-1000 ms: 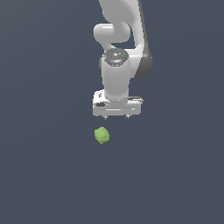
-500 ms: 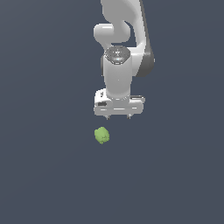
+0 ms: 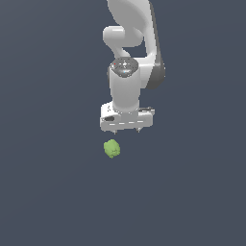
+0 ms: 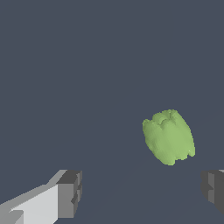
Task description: Pick up the object and move it to a goal position.
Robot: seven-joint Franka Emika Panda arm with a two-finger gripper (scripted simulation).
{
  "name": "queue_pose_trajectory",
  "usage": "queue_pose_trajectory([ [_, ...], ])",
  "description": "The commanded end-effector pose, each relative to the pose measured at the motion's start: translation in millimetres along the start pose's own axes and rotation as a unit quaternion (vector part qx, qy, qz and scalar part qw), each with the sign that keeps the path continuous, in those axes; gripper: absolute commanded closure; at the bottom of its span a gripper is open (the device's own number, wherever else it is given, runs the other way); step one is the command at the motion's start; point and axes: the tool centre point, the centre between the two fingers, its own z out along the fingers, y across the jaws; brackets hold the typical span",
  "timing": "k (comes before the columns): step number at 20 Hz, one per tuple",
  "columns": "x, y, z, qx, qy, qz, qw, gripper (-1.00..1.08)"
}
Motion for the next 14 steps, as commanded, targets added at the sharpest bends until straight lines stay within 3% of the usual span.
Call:
queue_pose_trajectory([
  [1,1,7,6,-0.002,0.0,-0.018,0.9998,-0.92],
  [7,4,29,27,-0.01,-0.001,-0.079,0.9968,-0.92],
  [14,5,55,53,-0.016,-0.003,-0.155,0.9878,-0.92],
])
